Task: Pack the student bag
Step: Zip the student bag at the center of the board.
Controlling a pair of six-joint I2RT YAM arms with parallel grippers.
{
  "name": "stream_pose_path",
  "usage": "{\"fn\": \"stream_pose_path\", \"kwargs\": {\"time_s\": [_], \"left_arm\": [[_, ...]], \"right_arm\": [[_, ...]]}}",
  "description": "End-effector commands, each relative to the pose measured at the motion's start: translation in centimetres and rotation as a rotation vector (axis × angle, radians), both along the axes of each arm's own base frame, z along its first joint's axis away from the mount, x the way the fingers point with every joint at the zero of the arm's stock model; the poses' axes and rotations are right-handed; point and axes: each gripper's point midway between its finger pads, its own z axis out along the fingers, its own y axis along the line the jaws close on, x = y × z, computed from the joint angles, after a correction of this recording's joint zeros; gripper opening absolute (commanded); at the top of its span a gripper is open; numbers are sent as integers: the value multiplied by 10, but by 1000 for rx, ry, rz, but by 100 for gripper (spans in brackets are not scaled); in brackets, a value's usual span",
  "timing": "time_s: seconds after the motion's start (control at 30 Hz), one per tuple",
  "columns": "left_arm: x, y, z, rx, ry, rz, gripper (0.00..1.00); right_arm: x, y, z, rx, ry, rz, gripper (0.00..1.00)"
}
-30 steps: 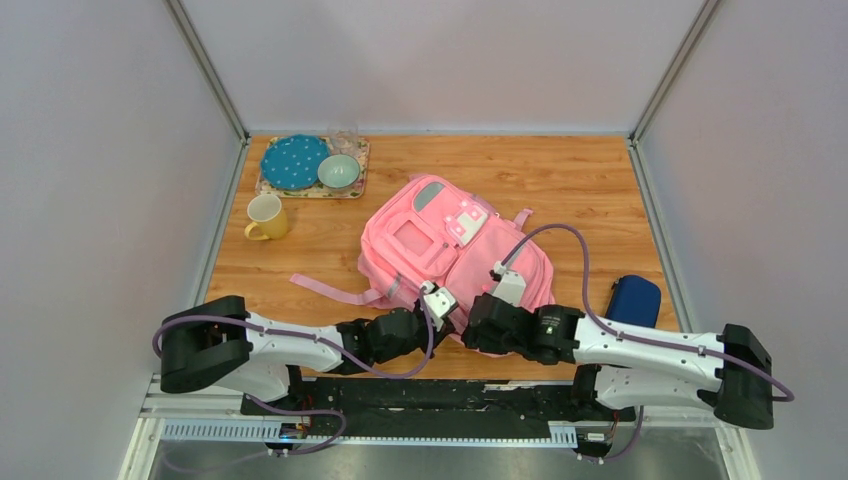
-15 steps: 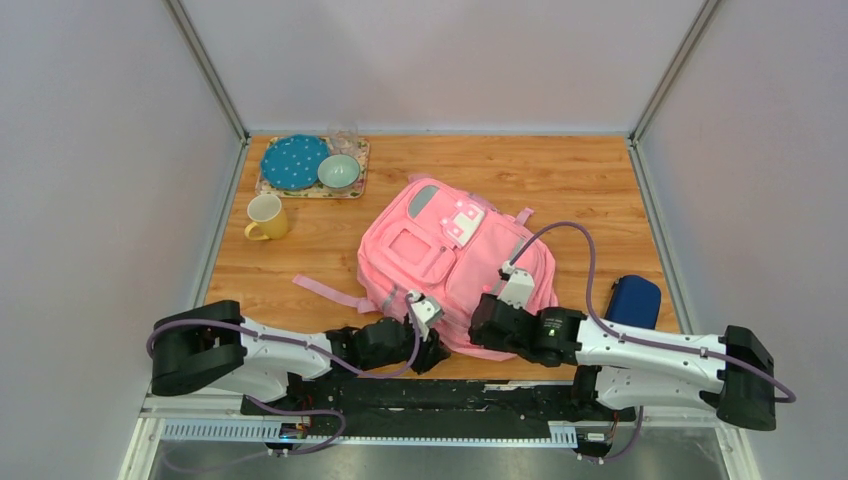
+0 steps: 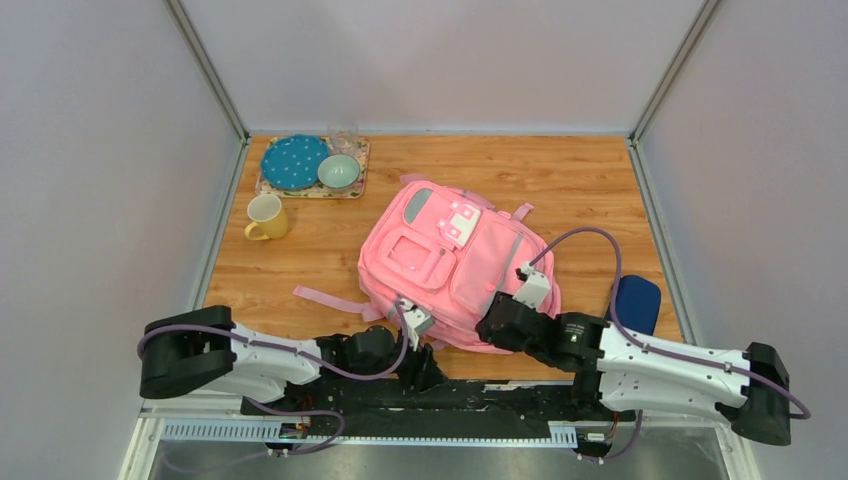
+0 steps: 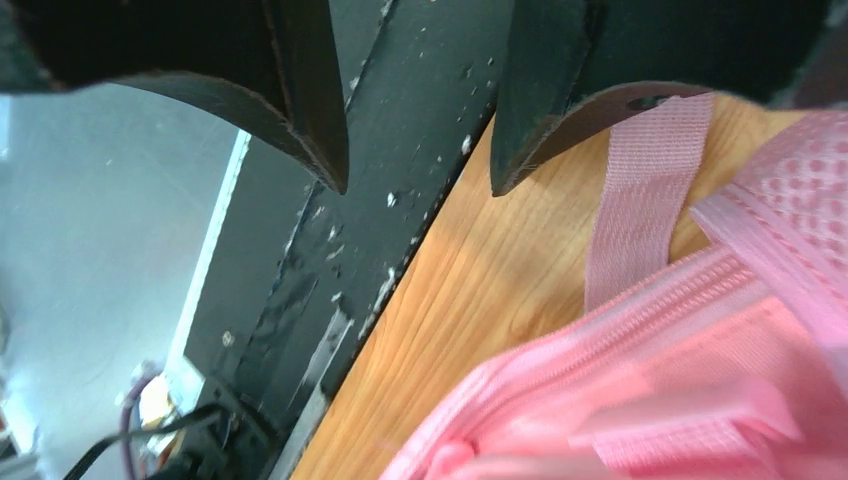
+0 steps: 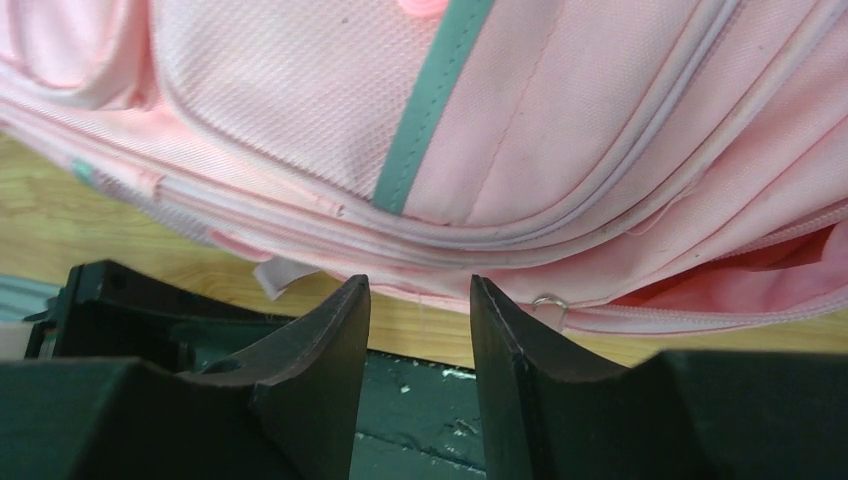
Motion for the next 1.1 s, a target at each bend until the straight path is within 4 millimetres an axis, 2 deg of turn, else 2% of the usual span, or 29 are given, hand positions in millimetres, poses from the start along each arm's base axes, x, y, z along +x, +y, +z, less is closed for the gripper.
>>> {"fn": "stream_pose_path", "kwargs": {"time_s": [0.0, 0.03, 0.1, 0.13, 0.2, 0.23, 0.3, 0.33, 0.57, 0.7, 0.93, 1.07], "left_arm": [[25, -8, 36, -119, -13, 159, 65], [30, -6, 36, -119, -6, 201, 72], [42, -4, 43, -145, 22, 286, 79], [50, 2, 36, -116, 43, 331, 82], [54, 5, 34, -118, 96, 370, 82], [62, 9, 32, -123, 115, 408, 84], [63, 9, 30, -144, 168, 420, 85], [64, 10, 29, -144, 184, 428, 85], [80, 10, 17, -123, 279, 524, 86], [82, 12, 4, -93, 334, 557, 86], [88, 13, -10, -74, 380, 590, 85], [86, 9, -14, -70, 408, 568, 76]], "right_arm": [[-4, 10, 22, 118, -39, 23, 45], [-6, 10, 25, 143, -40, 20, 45], [-10, 12, 28, 167, -43, 32, 43], [-14, 14, 28, 181, -38, 50, 41], [-18, 21, 31, 213, -38, 71, 38], [-22, 24, 28, 206, -28, 83, 36], [-24, 26, 25, 197, -24, 75, 34], [-27, 26, 17, 163, -13, 79, 34], [-20, 30, 5, 105, -9, 28, 37], [-12, 19, -7, 51, -29, -27, 37], [-9, 16, -13, 43, -48, -33, 36], [-13, 20, -16, 24, -30, 1, 33]]}}
